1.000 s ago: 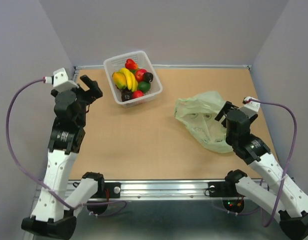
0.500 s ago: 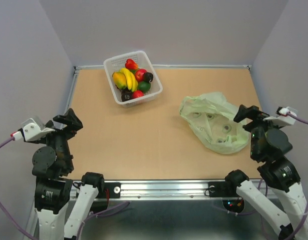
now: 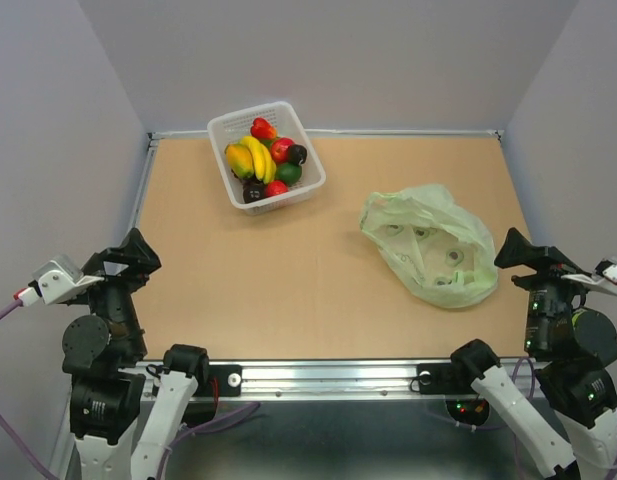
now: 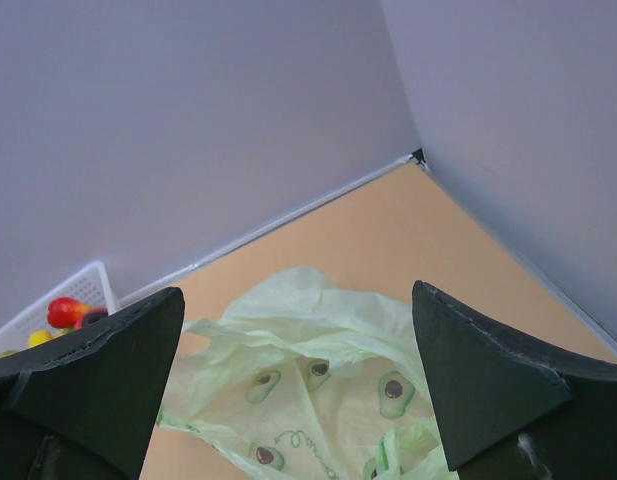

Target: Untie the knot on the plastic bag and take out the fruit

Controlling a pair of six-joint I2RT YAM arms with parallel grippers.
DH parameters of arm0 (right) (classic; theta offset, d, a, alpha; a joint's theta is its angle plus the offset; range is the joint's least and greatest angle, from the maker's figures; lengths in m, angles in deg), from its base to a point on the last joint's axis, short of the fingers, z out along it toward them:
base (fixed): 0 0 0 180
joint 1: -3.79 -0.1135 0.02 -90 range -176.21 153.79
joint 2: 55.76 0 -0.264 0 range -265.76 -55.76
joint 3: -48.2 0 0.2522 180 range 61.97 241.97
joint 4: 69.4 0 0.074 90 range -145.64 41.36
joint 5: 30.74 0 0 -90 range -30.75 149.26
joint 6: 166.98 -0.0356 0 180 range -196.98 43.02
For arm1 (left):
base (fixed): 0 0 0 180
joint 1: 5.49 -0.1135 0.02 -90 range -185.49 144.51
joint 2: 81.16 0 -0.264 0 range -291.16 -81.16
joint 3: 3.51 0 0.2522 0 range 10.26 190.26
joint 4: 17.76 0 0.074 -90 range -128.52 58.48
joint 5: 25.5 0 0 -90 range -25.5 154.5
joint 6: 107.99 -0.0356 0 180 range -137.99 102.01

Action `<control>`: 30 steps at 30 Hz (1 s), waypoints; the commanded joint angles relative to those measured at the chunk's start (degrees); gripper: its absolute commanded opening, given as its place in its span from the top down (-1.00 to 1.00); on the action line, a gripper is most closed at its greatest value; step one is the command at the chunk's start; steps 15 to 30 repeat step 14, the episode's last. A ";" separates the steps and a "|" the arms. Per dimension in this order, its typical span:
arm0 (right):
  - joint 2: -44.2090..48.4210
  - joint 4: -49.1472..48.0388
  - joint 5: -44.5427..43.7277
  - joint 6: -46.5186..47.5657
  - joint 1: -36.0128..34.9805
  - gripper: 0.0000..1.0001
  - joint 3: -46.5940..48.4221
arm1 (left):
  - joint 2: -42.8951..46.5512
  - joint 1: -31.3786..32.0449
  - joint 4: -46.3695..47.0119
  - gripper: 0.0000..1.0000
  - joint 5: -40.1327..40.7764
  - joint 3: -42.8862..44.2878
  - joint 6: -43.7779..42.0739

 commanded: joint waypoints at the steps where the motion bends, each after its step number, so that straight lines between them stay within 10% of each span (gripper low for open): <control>1: 0.07 -1.72 1.44 2.38 0.39 -1.00 -0.59 | -1.01 -0.11 2.10 -0.97 0.02 -0.89 2.05; 30: -1.60 -3.04 3.91 0.89 0.39 -1.00 -2.35 | -1.09 -0.11 2.37 -0.97 -0.69 -2.12 4.08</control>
